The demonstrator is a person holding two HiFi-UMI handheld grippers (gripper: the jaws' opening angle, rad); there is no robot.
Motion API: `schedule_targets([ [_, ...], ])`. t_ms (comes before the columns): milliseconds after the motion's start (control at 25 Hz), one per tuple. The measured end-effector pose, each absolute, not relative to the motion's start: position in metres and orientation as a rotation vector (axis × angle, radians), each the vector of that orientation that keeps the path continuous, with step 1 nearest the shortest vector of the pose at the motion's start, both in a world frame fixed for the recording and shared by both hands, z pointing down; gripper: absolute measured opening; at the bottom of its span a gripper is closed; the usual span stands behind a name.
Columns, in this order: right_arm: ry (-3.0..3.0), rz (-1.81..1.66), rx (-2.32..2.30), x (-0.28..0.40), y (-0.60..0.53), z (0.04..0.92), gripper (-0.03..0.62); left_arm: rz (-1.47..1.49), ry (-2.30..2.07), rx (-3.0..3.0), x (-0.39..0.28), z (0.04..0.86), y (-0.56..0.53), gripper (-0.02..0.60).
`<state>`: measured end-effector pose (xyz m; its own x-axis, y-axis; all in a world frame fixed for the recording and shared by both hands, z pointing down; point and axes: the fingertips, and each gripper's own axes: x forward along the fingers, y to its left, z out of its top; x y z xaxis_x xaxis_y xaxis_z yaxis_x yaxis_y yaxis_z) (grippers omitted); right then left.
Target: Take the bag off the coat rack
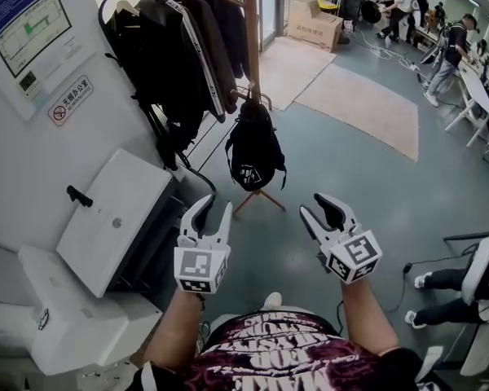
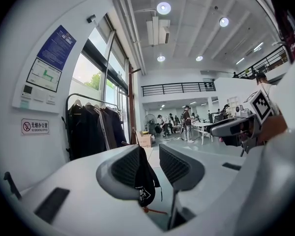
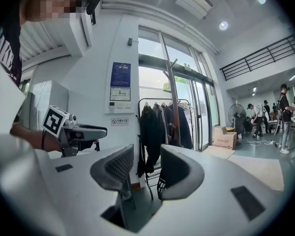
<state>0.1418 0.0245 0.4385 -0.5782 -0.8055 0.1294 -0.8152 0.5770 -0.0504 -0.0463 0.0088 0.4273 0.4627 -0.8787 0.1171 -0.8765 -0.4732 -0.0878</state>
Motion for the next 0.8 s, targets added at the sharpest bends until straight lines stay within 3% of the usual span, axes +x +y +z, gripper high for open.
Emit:
schedule_targets([
  [800, -2.752, 0.233, 1.337, 0.137, -0.021, 0.451, 0.178, -0.321, 1.694, -2.652, -0.056, 0.445, -0.023, 0.118],
])
